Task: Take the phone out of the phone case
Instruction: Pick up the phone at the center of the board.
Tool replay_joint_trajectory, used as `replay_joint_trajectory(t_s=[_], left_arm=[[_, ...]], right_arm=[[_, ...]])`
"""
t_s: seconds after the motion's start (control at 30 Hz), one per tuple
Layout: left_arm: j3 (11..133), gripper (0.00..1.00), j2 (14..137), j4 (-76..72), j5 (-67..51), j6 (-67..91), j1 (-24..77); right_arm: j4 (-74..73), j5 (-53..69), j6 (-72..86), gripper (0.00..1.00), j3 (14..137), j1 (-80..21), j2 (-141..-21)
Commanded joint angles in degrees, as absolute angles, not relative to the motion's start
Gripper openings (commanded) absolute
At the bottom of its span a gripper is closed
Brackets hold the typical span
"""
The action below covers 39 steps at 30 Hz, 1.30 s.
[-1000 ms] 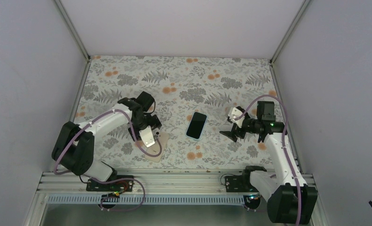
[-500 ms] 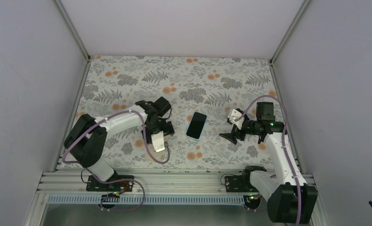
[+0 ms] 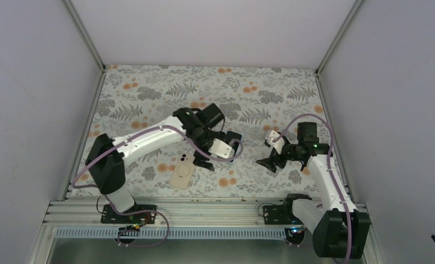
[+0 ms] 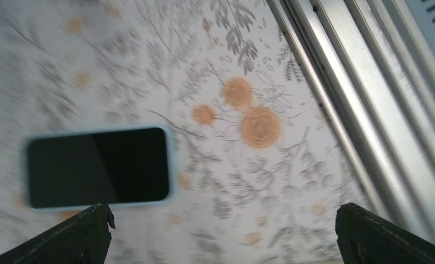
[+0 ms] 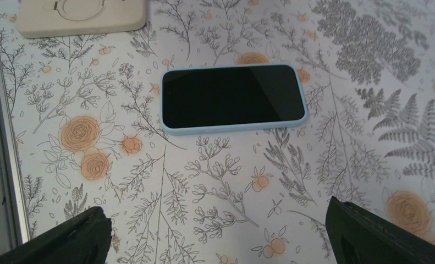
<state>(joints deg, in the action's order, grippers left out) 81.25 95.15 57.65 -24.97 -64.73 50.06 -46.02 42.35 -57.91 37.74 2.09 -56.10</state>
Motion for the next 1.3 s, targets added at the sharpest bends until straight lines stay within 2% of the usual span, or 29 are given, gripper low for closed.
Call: replay_joint_trajectory(t_s=[0.0, 0.1, 0.23, 0.33, 0.4, 0.53, 0.63, 0.7, 0.83, 0.97, 1.1, 1.27], left_arm=[[81.6, 1.0, 101.4, 64.4, -15.9, -33.9, 54.2], [79.1, 1.0, 100.6, 66.1, -17.2, -32.2, 54.2], [76.5, 1.0, 95.6, 64.1, -13.3, -34.8, 53.7], [78.0, 1.0, 92.5, 63.0, -9.7, -36.5, 49.6], [81.3, 1.0, 91.8, 62.7, -8.3, -37.4, 44.2], [87.4, 1.0, 90.7, 60.6, -9.6, -39.6, 30.1], [89.0, 1.0, 90.3, 58.4, -9.6, -41.2, 20.6], [89.4, 1.0, 90.1, 57.1, -10.7, -41.2, 14.8], [89.0, 1.0, 88.8, 54.4, -12.3, -38.9, 5.1], [86.4, 1.0, 85.2, 51.9, -13.1, -36.6, -0.3], [82.1, 1.0, 82.4, 48.4, -10.9, -34.7, -2.3], [78.6, 1.0, 81.8, 45.2, -10.9, -31.5, -3.6]], right_arm=[[-45.4, 41.6, -53.3, 1.0, 36.1, 2.6, -56.0], [-46.2, 43.7, -53.6, 1.0, 36.7, 2.6, -54.1], [-47.8, 45.7, -56.2, 1.0, 38.2, 1.5, -50.3], [-49.3, 45.6, -56.7, 1.0, 41.2, -0.3, -50.6], [-50.7, 45.5, -57.6, 0.96, 43.2, -2.8, -52.1], [-50.1, 41.5, -54.9, 0.93, 48.8, -13.0, -58.1], [-47.7, 35.4, -51.9, 0.94, 52.3, -25.4, -65.0], [-46.0, 31.6, -50.1, 0.92, 54.8, -33.6, -70.0], [-44.3, 28.9, -49.0, 0.65, 59.6, -46.4, -79.1], [-42.8, 27.8, -49.0, 0.41, 62.5, -56.6, -85.3], [-40.1, 24.8, -48.3, 0.05, 65.2, -65.5, -91.7], [-36.8, 23.4, -46.5, 0.03, 70.1, -69.9, -101.1]])
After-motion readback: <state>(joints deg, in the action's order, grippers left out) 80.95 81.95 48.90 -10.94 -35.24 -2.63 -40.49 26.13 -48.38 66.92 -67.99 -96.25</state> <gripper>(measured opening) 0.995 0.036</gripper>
